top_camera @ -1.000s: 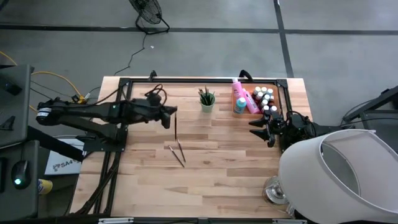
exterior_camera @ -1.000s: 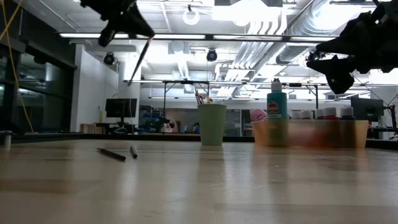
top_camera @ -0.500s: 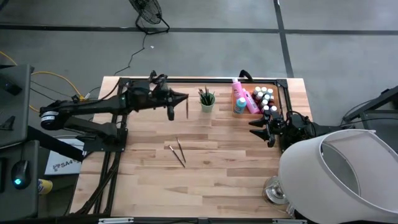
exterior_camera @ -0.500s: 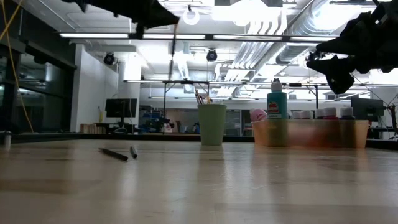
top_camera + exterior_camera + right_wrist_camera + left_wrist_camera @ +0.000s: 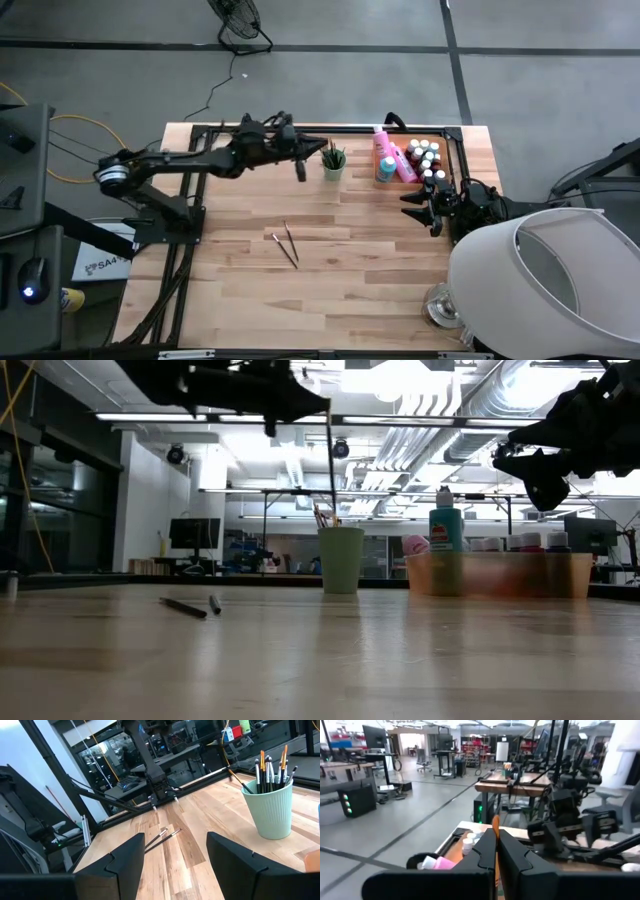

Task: Pick & Place Paint Supplies
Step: Put the gold paintbrush into the green cup, then put the left silver paintbrush into the green cup

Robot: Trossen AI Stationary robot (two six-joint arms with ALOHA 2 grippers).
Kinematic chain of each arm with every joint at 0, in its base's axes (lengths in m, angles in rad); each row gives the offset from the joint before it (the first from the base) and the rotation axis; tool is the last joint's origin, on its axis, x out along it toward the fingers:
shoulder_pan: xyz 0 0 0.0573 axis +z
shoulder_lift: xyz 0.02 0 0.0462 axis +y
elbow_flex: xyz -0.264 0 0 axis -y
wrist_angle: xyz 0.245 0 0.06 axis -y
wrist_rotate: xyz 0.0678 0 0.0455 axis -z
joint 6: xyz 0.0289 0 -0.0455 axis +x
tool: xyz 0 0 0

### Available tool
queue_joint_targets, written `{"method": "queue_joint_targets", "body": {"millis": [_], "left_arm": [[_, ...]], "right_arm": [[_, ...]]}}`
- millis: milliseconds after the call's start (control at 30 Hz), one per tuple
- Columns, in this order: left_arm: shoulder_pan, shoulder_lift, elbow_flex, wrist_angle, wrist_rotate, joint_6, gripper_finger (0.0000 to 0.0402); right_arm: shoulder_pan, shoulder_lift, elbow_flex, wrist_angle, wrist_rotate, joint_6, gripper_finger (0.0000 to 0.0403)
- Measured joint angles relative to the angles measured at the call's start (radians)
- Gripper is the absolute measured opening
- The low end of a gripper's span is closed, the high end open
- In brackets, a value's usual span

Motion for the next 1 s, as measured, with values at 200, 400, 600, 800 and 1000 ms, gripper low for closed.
{"method": "queue_joint_targets", "body": {"millis": [200, 400, 600, 800, 1000], "left_arm": [[0.010, 0.117, 0.131, -0.060, 0.002, 0.077, 0.0000], [0.024, 0.212, 0.185, -0.111, -0.068, 0.105, 0.0000], [0.042, 0.266, 0.189, -0.121, -0.107, 0.105, 0.0000], [0.042, 0.276, 0.189, -0.150, -0.115, 0.097, 0.0039], [0.042, 0.276, 0.189, -0.165, -0.118, 0.097, 0.0128]], "right_arm": [[0.000, 0.000, 0.000, 0.000, 0.000, 0.000, 0.0207], [0.000, 0.000, 0.000, 0.000, 0.000, 0.000, 0.0207], [0.000, 0.000, 0.000, 0.000, 0.000, 0.000, 0.0207], [0.000, 0.000, 0.000, 0.000, 0.000, 0.000, 0.0207], [0.000, 0.000, 0.000, 0.000, 0.000, 0.000, 0.0207]]}}
